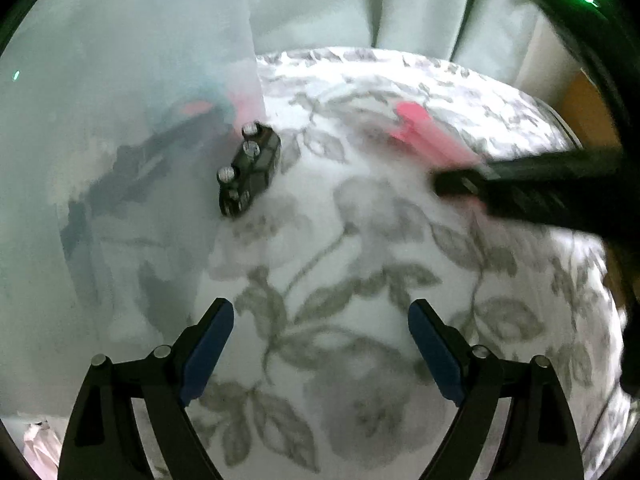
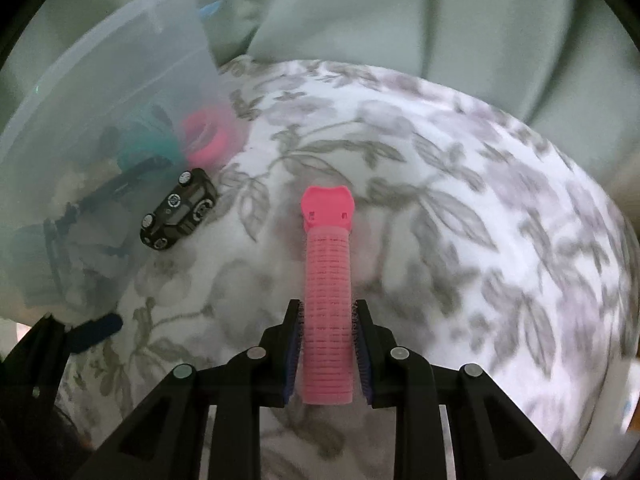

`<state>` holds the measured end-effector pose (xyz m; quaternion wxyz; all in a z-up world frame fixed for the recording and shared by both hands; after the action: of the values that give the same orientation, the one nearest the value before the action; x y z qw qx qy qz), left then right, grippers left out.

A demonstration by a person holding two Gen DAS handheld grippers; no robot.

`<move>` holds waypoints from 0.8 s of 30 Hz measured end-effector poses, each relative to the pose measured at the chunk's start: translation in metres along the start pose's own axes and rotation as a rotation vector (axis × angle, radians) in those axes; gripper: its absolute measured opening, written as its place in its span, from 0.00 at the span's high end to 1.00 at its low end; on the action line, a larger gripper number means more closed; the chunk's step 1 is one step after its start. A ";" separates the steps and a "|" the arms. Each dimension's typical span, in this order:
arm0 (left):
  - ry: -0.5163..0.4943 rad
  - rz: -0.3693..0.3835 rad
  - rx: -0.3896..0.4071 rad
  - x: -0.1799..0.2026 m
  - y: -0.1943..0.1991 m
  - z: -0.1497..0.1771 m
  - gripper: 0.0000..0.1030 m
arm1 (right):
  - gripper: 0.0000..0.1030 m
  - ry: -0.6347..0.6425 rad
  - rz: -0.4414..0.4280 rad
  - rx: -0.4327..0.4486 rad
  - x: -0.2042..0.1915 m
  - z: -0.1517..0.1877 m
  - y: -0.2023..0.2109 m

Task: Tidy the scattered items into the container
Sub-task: 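Grasp the pink hair roller with the right tool, then grasp the black toy car with the left tool while the right tool holds the roller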

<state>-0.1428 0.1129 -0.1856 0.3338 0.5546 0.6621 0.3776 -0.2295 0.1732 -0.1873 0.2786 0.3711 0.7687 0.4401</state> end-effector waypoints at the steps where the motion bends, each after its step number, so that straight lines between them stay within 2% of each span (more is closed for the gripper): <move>1: 0.005 -0.018 0.013 -0.002 -0.002 -0.005 0.14 | 0.74 -0.018 0.005 0.011 0.004 0.006 0.005; 5: 0.041 -0.130 0.060 -0.005 -0.021 -0.024 0.14 | 0.74 -0.073 0.021 0.049 0.014 0.028 0.028; 13: 0.146 -0.278 0.121 -0.012 -0.036 -0.052 0.14 | 0.74 -0.136 0.042 0.093 0.023 0.060 0.063; 16: 0.167 -0.294 0.116 -0.012 -0.043 -0.060 0.14 | 0.74 -0.134 0.039 0.093 0.017 0.066 0.067; 19: 0.174 -0.272 0.111 -0.015 -0.048 -0.066 0.14 | 0.74 -0.139 0.033 0.095 0.013 0.067 0.065; 24: 0.144 -0.271 0.131 -0.016 -0.055 -0.071 0.16 | 0.74 -0.174 0.012 0.103 0.013 0.070 0.068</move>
<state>-0.2277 0.0823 -0.1980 0.2965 0.4522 0.7764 0.3237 -0.1616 0.2394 -0.1609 0.3223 0.4263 0.7611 0.3675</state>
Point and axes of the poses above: each gripper's, at about its wrist camera, not at the fingertips, and y roughly against the way its jaws point, x to its right, z to its underside, the point moved 3 cm from there along -y, roughly the way its jaws point, and after that the axes turned 7 degrees about y, right-handed, at the moved point
